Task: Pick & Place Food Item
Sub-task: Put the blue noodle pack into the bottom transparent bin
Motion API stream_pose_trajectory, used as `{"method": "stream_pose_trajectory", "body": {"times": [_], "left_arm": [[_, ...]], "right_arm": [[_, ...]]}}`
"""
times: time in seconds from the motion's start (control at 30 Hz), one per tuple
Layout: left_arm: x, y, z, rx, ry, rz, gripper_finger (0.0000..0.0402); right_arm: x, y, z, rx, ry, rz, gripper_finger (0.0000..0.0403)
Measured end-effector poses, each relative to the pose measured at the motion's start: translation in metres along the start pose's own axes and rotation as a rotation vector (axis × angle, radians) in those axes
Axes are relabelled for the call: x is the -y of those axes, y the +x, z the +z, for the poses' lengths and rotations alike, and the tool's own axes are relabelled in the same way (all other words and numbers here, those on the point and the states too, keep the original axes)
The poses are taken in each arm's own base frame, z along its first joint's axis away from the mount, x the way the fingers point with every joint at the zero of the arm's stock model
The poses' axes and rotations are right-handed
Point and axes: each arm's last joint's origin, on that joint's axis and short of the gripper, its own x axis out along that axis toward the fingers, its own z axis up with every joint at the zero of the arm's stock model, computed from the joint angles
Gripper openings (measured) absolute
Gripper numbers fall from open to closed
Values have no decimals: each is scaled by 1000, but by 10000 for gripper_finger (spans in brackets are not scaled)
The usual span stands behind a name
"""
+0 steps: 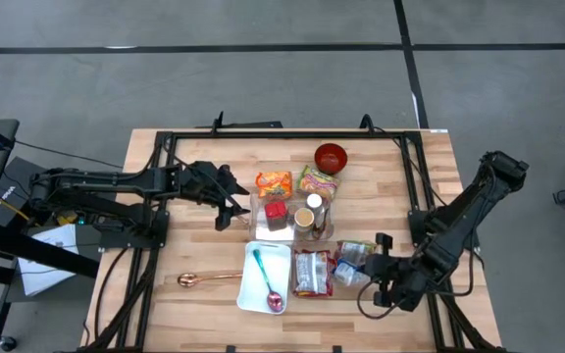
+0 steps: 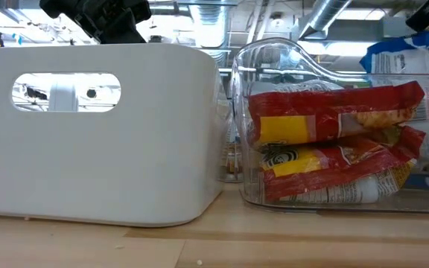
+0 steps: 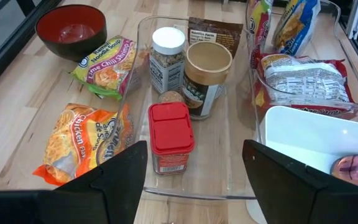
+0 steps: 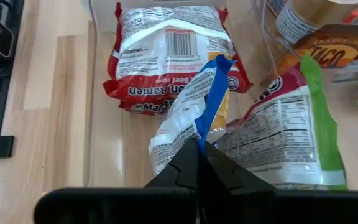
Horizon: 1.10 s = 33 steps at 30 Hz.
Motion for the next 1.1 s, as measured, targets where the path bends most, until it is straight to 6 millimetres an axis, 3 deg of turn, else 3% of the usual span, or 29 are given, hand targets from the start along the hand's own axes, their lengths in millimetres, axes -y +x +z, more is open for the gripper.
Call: {"method": "stream_pose_trajectory", "body": {"times": [0.53,1.1], "left_arm": [[1,0,0,-1,3,-43,260],[2,0,1,5,11,-64,260]], "right_arm": [[10,3,-1,-22,-85,-94,5],[33,8,4,-53,-138,-259,152]]}}
